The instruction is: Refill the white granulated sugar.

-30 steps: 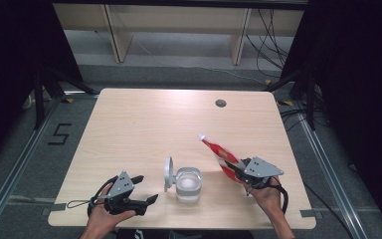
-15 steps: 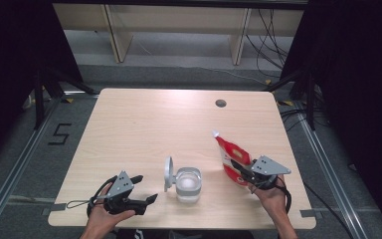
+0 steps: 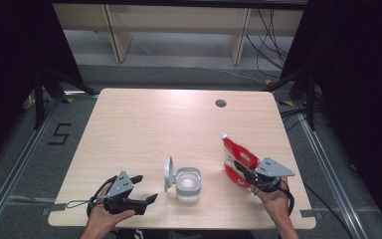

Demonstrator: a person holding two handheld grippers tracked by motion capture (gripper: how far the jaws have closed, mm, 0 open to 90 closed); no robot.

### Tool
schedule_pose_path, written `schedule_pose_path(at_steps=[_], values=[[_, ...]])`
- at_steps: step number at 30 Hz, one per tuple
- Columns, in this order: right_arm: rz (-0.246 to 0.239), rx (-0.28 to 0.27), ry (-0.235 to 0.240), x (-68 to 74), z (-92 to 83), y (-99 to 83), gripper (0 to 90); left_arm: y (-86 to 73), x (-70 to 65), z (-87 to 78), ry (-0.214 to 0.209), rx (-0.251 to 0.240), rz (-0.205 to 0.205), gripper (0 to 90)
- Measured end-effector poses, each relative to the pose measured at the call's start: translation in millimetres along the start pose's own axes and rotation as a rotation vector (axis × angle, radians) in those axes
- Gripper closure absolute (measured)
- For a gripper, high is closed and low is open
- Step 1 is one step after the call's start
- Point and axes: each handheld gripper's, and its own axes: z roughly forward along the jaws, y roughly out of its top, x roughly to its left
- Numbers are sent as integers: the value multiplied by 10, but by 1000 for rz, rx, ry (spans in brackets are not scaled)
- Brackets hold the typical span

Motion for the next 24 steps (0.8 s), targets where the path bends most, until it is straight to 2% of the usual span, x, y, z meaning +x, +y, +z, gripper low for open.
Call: schedule_pose_path(at_steps=[1,3,4,6,7,8,9,10,11,14,15,16,17,18,20,21,22,23,24], values=[[-10,0,-7,-7,-9,2,785,0,1,0,1,-1,-1,194],[29,16,1,11,-24,-1,768,-1,4,1,-2,-5,-8,194],[17,11,-20,10,-32,2,764,1,5,-1,-1,-4,-6,194],[34,28,-11,19,-62,2,751,-1,4,0,-3,-4,-6,194],[34,17,-28,19,-73,1,738,-4,-15,0,5,-2,-30,194],[57,27,-31,38,-96,1,734,-4,-16,0,4,-2,-30,194],[54,30,-26,31,-103,1,732,-3,-16,0,4,-2,-30,194],[29,17,-30,21,-110,2,727,0,-10,-2,4,-1,-18,194],[46,21,-29,33,-121,3,719,3,2,-1,-3,-3,-1,194],[21,10,-55,32,-158,18,698,-1,-7,-1,0,-4,-8,194],[35,24,-44,33,-184,21,687,0,-6,-1,-1,-4,-9,194],[23,15,-57,33,-192,23,678,1,-1,-1,-4,-5,-4,194],[39,24,-63,51,-209,23,671,3,2,-2,-3,-6,0,194],[22,12,-60,45,-209,24,662,3,2,-3,-3,-5,-4,194],[9,16,-80,56,-231,37,631,2,4,-3,-2,-4,-1,194],[21,28,-65,68,-245,44,611,1,-3,-4,3,-2,-9,194],[12,17,-84,63,-257,50,594,-3,-13,-1,6,-2,-27,194],[14,12,-88,68,-278,59,564,3,6,-3,-2,-4,2,194],[35,-4,-100,85,-298,72,516,1,-3,-5,2,-5,-13,194]])
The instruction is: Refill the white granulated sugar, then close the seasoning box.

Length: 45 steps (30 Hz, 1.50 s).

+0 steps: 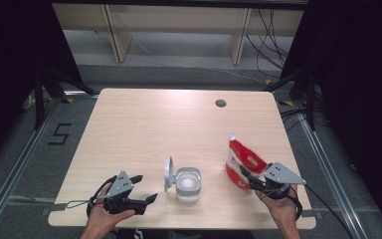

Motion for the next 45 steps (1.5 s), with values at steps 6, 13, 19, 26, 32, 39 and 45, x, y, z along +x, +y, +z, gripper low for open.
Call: schedule_pose_path(at_steps=[6,13,19,26,32,39,45], values=[[84,31,-7,49,-113,-22,378,-1,-8,-3,0,-12,-23,194],[117,41,-25,36,-270,-52,351,7,-10,5,1,-11,-24,194],[149,77,-25,48,-361,-93,310,19,1,15,-3,-13,-12,194],[130,126,-20,71,-426,-153,273,31,-8,19,-7,-19,-21,194],[122,159,-27,125,-508,-194,262,26,-8,19,-9,-16,-27,194],[110,178,-16,142,-537,-228,260,33,-3,8,-1,-18,-28,194],[100,185,-27,147,-564,-242,257,39,3,5,-4,-21,-29,194]])
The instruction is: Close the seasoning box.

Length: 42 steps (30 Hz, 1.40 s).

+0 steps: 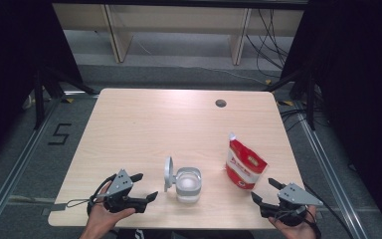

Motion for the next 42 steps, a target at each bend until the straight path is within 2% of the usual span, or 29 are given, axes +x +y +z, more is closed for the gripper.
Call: schedule_pose_path(at_steps=[4,5,6,7,8,11,12,13,16,19,21,22,23,24,25,26,28,31,32,35,36,38,39,40,41,42], values=[[14,4,8,9,-5,-16,256,4,-2,-8,-2,-3,-6,195],[-1,0,9,-2,-5,-17,256,7,-3,-13,2,0,-2,195],[10,5,7,4,-12,-19,256,10,6,-13,-6,-2,7,196],[-7,0,8,-2,-2,-16,256,11,6,-18,-7,-1,7,204],[8,7,11,11,-3,-16,256,14,8,-23,-4,2,13,205],[2,14,6,17,-7,-9,256,14,12,-22,-21,1,7,230],[29,22,-1,38,-7,-14,256,14,9,-25,-22,1,1,245],[-19,-5,-2,-3,14,-11,256,17,7,-30,-23,3,-4,269],[2,20,4,7,4,-12,256,19,-7,-48,-26,2,-26,399],[8,22,3,6,3,-13,256,40,-37,-74,-22,-8,-11,547],[12,25,4,8,3,-16,256,53,-58,-85,-16,-13,-15,644],[16,26,3,10,-1,-17,256,66,-47,-89,-24,-15,18,687],[-8,11,-11,-5,-1,-15,256,79,-61,-96,-17,-14,15,729],[23,19,-4,13,-12,-17,256,80,-75,-98,-18,-17,-6,782],[21,12,3,11,-8,-18,256,84,-74,-93,-25,-26,-5,808],[22,12,2,13,-10,-20,256,94,-65,-98,-28,-26,19,828],[26,22,-2,19,-17,-25,257,104,-77,-109,-16,-28,15,871],[25,17,0,31,-16,-24,258,119,-97,-106,-27,-35,4,893],[34,26,0,41,-18,-25,258,127,-89,-108,-28,-32,23,894],[27,24,-4,39,-17,-27,258,148,-126,-93,-35,-35,7,895],[-4,-3,-18,20,-11,-25,258,160,-122,-95,-34,-33,25,895],[39,30,-8,50,-31,-29,258,184,-137,-91,-35,-32,33,895],[11,23,1,27,-20,-28,258,191,-156,-83,-37,-34,14,895],[33,28,-2,41,-28,-30,258,203,-149,-80,-41,-33,36,895],[28,20,-7,41,-25,-31,258,211,-146,-68,-53,-38,47,895],[32,18,-7,45,-24,-33,258,210,-168,-67,-46,-33,18,895]])
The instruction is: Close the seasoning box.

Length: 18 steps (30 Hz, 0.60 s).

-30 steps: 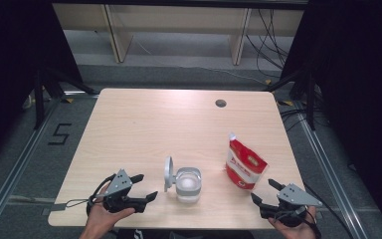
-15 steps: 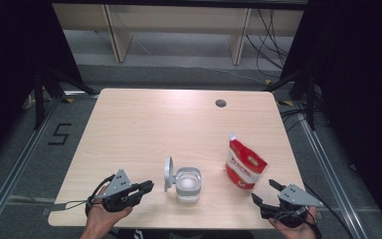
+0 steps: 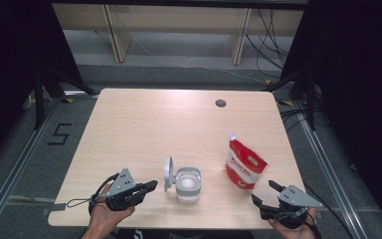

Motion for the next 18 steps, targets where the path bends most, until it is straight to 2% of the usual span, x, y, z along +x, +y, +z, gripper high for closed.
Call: schedule_pose_path(at_steps=[1,2,6,8,9,11,14,16,18], values=[[-6,-2,0,-3,3,-1,258,4,3,5,-1,-1,1,895],[-10,2,0,-2,1,-2,259,13,19,5,-3,0,19,895],[-3,-2,7,4,3,-7,258,46,17,1,4,-6,-9,895],[-7,-3,10,2,2,-8,259,78,29,7,1,-9,7,895],[-22,-3,13,-4,6,-7,259,96,9,13,7,-7,-13,895],[-40,-9,3,-11,10,-7,259,128,14,28,-4,-14,1,895],[-20,0,17,1,9,-6,259,162,-9,29,-3,-16,-9,895],[-21,1,16,1,10,-6,259,189,-2,31,-12,-17,22,895],[-20,0,14,2,7,-6,259,202,-23,30,-15,-18,9,895]])
